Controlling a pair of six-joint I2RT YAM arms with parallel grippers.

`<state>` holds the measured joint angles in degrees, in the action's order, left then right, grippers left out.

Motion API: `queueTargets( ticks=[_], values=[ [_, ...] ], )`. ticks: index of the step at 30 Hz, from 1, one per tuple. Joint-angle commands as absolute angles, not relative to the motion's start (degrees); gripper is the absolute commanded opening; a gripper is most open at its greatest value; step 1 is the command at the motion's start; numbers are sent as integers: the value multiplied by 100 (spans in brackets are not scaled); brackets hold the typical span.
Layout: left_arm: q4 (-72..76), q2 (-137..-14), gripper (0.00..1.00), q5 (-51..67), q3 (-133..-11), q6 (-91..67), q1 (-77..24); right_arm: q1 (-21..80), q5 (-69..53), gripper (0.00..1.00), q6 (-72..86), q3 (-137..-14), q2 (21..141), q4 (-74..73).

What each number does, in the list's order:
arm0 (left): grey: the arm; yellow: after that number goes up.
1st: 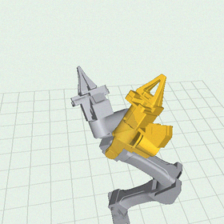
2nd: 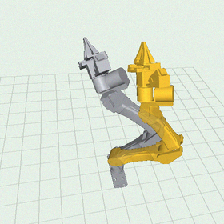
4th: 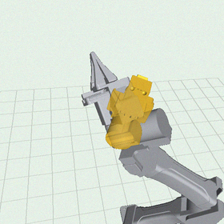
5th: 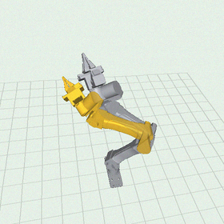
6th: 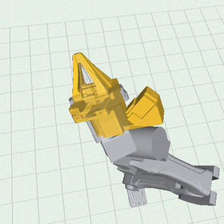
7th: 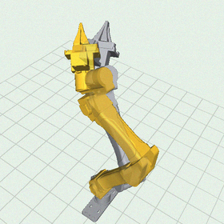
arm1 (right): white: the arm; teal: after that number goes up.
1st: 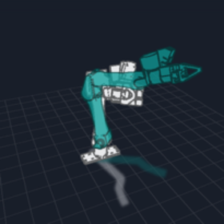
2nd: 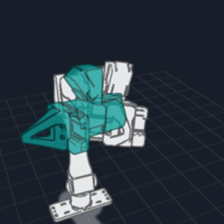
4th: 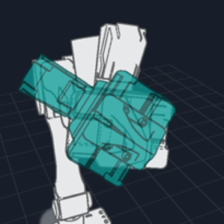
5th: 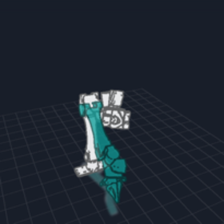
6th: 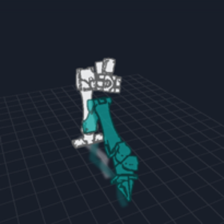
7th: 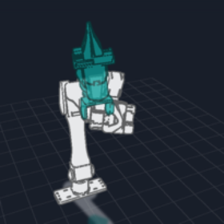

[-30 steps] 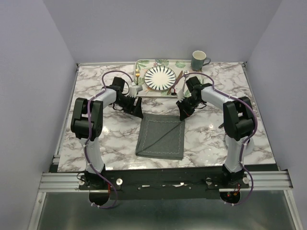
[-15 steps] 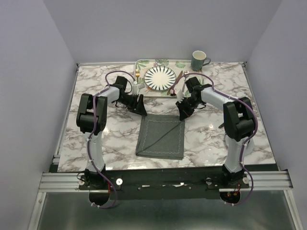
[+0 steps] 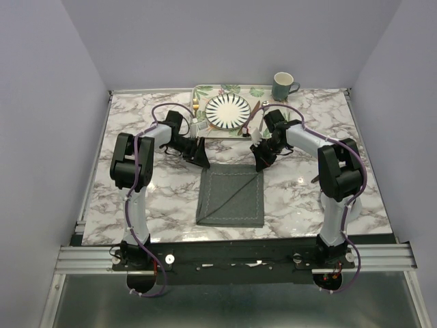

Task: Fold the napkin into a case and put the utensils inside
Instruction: Pick up the upper triangle-folded napkin from the center of the board.

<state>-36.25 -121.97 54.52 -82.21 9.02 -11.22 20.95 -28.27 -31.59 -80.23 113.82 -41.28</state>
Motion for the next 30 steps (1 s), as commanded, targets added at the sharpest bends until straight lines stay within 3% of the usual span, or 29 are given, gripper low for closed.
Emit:
queueTargets(
  ticks=[1, 10, 14, 17, 18, 30],
  values=[
    [-3858, -12348, 54, 5397, -8217, 1247, -1195, 2136, -2672, 1, -3287, -8033, 11355, -3999],
    [-4043, -12384, 46, 5186, -8341, 1512, -1283, 2136, -2663, 1, -3261, -8095, 11382, -4052],
    [-4174, -12375, 29, 5194, -8385, 1626, -1301, 2136, -2672, 1, -3217, -8147, 11382, -4096],
    [-4332, -12296, 3, 5308, -8411, 1845, -1310, 2127, -2716, 1, -3190, -8218, 11356, -4157],
    [-4377, -12235, 0, 5343, -8411, 1898, -1301, 2136, -2725, 1, -3190, -8226, 11338, -4183],
    [-4394, -11277, 0, 5309, -8946, 2030, -1239, 2092, -2514, 1, -3506, -8533, 10653, -4324]
  ],
)
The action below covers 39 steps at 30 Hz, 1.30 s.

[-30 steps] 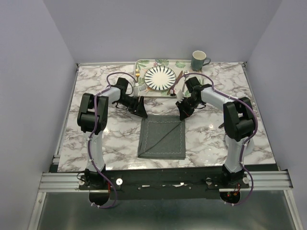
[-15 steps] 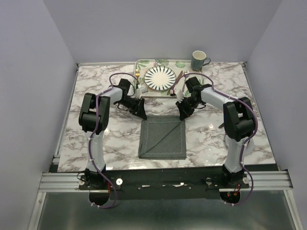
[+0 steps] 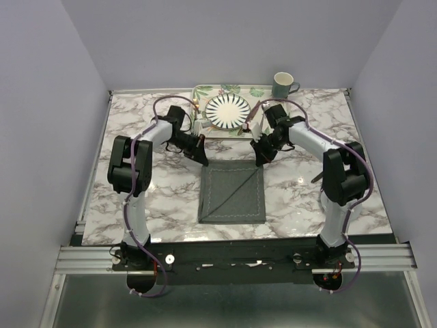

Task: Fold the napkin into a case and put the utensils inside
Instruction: Pick up the upper triangle-folded napkin from the center of the board, then turn over the upper triangle folded napkin at the center of the board.

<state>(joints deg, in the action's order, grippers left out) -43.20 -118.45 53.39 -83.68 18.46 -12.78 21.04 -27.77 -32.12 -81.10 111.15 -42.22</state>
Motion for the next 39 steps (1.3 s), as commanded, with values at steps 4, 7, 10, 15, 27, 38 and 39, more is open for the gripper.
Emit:
queueTargets(
  ticks=[4, 7, 10, 15, 27, 38, 39],
  values=[
    [-4719, -11197, 0, 5291, -10033, 2135, -1143, 1934, -2452, 1, -3656, -9156, 10512, -4517],
    [-4983, -11110, 0, 5396, -10763, 2267, -1064, 1820, -2540, 1, -3796, -9807, 10363, -4763],
    [-5027, -10741, 0, 5449, -10934, 2722, -1002, 1767, -2654, 1, -4050, -10090, 10004, -4781],
    [-5080, -9767, 0, 5634, -9829, 3909, -1019, 1801, -3216, 1, -4692, -9205, 9151, -4431],
    [-4686, -8052, 0, 4959, -5390, 5449, -2284, 3267, -2585, 1, -5502, -4283, 6874, -3059],
    [-4236, -7594, 0, 4237, -4158, 5247, -3225, 4359, -2127, 3, -5353, -2892, 6363, -2575],
    [-4236, -7533, 18, 4210, -4122, 5221, -3278, 4455, -2101, 9, -5335, -2883, 6381, -2584]
  ],
)
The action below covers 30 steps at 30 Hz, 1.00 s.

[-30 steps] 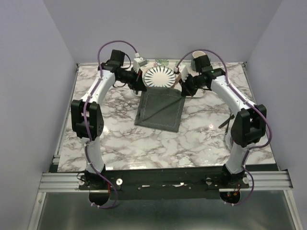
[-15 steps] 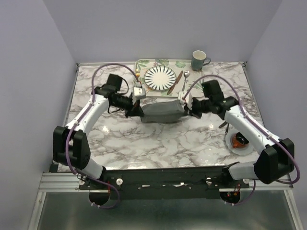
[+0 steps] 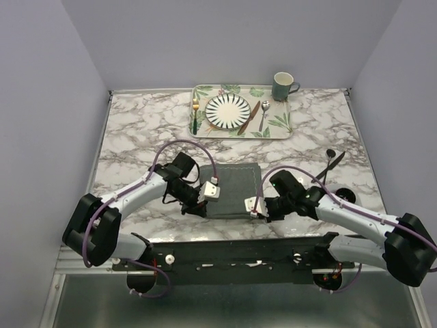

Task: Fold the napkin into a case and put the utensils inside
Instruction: Turn over the upper triangle folded napkin at the center of the board.

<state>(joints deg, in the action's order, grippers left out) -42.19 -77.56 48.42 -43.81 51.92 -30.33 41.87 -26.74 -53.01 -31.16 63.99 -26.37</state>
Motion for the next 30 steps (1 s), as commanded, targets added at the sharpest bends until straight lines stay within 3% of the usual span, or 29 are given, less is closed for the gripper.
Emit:
queueTargets(
  ticks=[1, 2, 3, 5, 8, 12, 17, 20, 30],
  values=[
    [-4289, -7480, 27, 4210, -4122, 5221, -3331, 4491, -2101, 16, -5335, -2987, 6390, -2749],
    [-4385, -7427, 34, 4262, -4157, 5238, -3322, 4509, -2118, 36, -5318, -3084, 6364, -2890],
    [-4612, -7244, 44, 4280, -4192, 5238, -3322, 4517, -2144, 48, -5256, -3172, 6250, -3013],
    [-4833, -7006, 50, 4350, -4323, 5142, -3287, 4518, -2127, 72, -5019, -3496, 6030, -3356],
    [-4852, -6540, 54, 4500, -4552, 4458, -2903, 4518, -2171, 83, -4634, -3840, 5486, -3779],
    [-3959, -6765, 55, 4413, -4860, 3097, -2268, 4509, -1847, 80, -4000, -4305, 5510, -3823],
    [-2840, -7794, 54, 3938, -5491, 850, -1873, 4491, -1591, 56, -3235, -4771, 6922, -3639],
    [-2497, -8410, 55, 3648, -5782, -233, -1697, 4491, -1713, 49, -2980, -5045, 7442, -3709],
    [-2109, -9631, 53, 3155, -5941, -1292, -1564, 4500, -1794, 43, -3181, -4825, 8401, -3683]
  ],
)
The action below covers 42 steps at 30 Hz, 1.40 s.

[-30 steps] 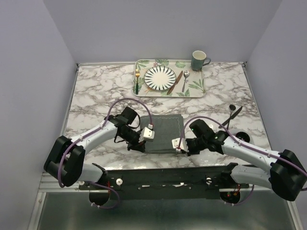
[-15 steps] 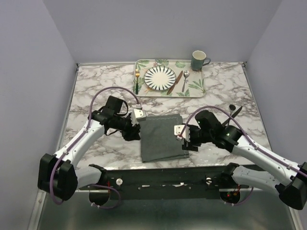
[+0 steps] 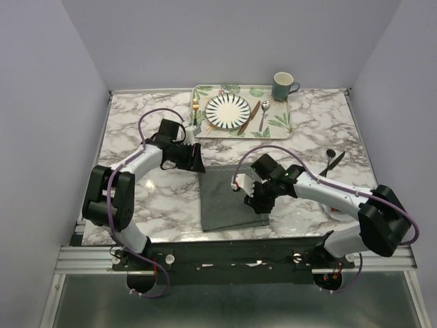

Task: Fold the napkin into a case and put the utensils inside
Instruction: Turn over the upper triangle folded napkin at the center of the board.

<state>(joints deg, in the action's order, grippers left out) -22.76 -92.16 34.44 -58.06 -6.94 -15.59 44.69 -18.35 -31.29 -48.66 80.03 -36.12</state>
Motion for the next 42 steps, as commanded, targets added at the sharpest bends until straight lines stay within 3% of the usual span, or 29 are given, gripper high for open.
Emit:
queueTargets(
  ticks=[1, 8, 11, 14, 15, 16, 18, 19, 23, 24, 25, 27, 31, 37, 42],
  values=[
    [-2135, -9694, 53, 3129, -5950, -1309, -1564, 4509, -1749, 42, -3286, -4816, 8629, -3657],
    [-2004, -10195, 55, 3331, -6029, -1643, -1556, 4500, -1424, 38, -3673, -4685, 9237, -3524],
    [-1890, -10204, 49, 3384, -5995, -1652, -1521, 4509, -1301, 38, -3788, -4658, 9299, -3489],
    [-1565, -10020, 31, 3340, -5880, -1714, -1398, 4500, -1047, 38, -3928, -4632, 9299, -3367],
    [-1425, -9906, 18, 3288, -5854, -1679, -1371, 4509, -968, 38, -3972, -4641, 9325, -3323],
    [-1398, -9844, 12, 3218, -5827, -1618, -1319, 4491, -793, 38, -4060, -4658, 9343, -3218],
    [-1371, -9669, 0, 2963, -5810, -1442, -1292, 4465, -599, 38, -4139, -4772, 9413, -3077],
    [-1406, -9624, 0, 2910, -5810, -1233, -1275, 4387, -441, 38, -4174, -4868, 9509, -2972],
    [-1564, -9326, 0, 2909, -5722, -617, -1230, 3947, -264, 38, -4297, -5580, 9861, -2971],
    [-1599, -9177, 20, 2970, -5687, -459, -1230, 3859, -264, 40, -4324, -5720, 9853, -2988],
    [-1617, -9097, 33, 3006, -5669, -335, -1230, 3728, -359, 42, -4333, -5957, 9844, -3145],
    [-1705, -8887, 52, 3067, -5608, -27, -1230, 3639, -605, 50, -4289, -6213, 9625, -3426],
    [-1723, -8535, 54, 3015, -5528, 518, -1309, 3542, -1439, 61, -3737, -6626, 9010, -4216],
    [-1889, -8499, 48, 2927, -5555, 949, -1924, 3008, -2037, 59, -2287, -6943, 8780, -4876],
    [-2047, -8543, 52, 2943, -5528, 1142, -2478, 2049, -2803, 56, -1284, -7128, 9386, -5405]
  ],
)
